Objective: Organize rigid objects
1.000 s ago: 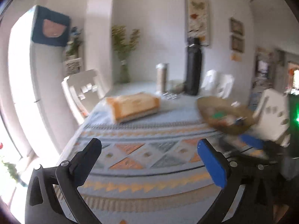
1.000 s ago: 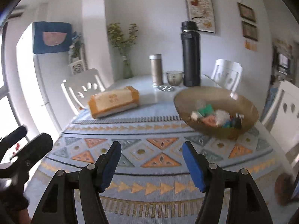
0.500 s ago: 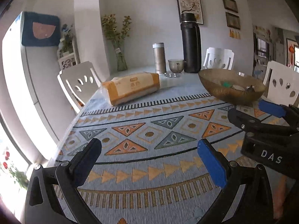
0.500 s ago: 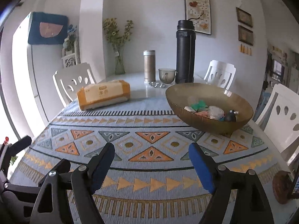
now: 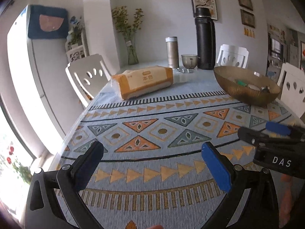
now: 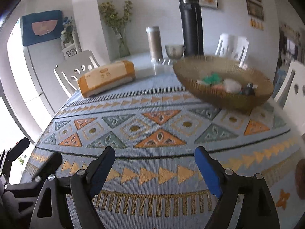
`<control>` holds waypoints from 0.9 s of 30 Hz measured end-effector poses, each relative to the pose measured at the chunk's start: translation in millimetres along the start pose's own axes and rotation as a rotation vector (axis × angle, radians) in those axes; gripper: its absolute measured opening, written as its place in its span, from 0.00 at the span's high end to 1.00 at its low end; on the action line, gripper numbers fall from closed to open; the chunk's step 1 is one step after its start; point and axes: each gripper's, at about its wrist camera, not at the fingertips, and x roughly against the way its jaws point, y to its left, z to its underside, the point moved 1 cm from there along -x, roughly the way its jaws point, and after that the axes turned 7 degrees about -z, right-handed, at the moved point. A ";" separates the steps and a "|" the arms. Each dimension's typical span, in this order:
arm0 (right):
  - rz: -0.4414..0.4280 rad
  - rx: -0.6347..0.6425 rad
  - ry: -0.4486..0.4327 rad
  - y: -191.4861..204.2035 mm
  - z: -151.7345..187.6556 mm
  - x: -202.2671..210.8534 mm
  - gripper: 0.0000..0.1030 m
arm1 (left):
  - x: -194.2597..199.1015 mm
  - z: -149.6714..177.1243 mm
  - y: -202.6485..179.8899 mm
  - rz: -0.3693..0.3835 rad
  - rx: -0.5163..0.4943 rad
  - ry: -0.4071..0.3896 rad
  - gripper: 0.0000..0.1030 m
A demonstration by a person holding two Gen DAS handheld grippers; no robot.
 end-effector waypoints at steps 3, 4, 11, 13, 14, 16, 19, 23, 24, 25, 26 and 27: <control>-0.006 -0.009 0.034 -1.7 1.1 -7.2 0.18 | -4.7 -0.1 6.4 0.020 0.034 0.028 0.00; -0.003 -0.002 0.035 -0.4 1.1 -7.6 0.18 | -4.7 -0.2 8.2 0.023 0.043 0.028 0.00; 0.042 0.077 0.026 13.2 3.6 -6.9 0.18 | -0.3 -1.0 8.0 0.009 0.042 0.004 0.00; 0.041 0.079 0.028 13.2 3.3 -7.5 0.18 | 0.1 -1.4 8.5 0.009 0.044 0.002 0.00; 0.041 0.076 0.029 12.8 3.1 -7.8 0.18 | -0.1 -1.6 9.0 0.011 0.047 0.004 0.00; 0.038 0.065 0.031 10.1 2.6 -7.9 0.18 | -1.0 -2.1 9.8 0.012 0.048 0.006 0.00; 0.033 0.052 0.034 7.1 1.9 -8.4 0.18 | -2.5 -2.5 9.3 0.020 0.047 0.014 0.00; 0.036 0.060 0.037 8.4 2.3 -9.0 0.18 | -2.3 -1.9 8.3 0.024 0.043 0.013 0.00; 0.039 0.063 0.036 9.5 2.7 -8.3 0.18 | -2.2 -1.8 8.2 0.023 0.041 0.015 0.00; 0.040 0.066 0.036 10.3 2.9 -8.3 0.18 | -2.1 -1.7 7.7 0.021 0.039 0.015 0.00; 0.043 0.069 0.036 11.0 3.1 -8.3 0.18 | -2.1 -1.6 7.1 0.020 0.036 0.016 0.00; 0.044 0.070 0.035 11.2 3.1 -8.1 0.18 | -2.2 -1.3 6.8 0.022 0.034 0.017 0.00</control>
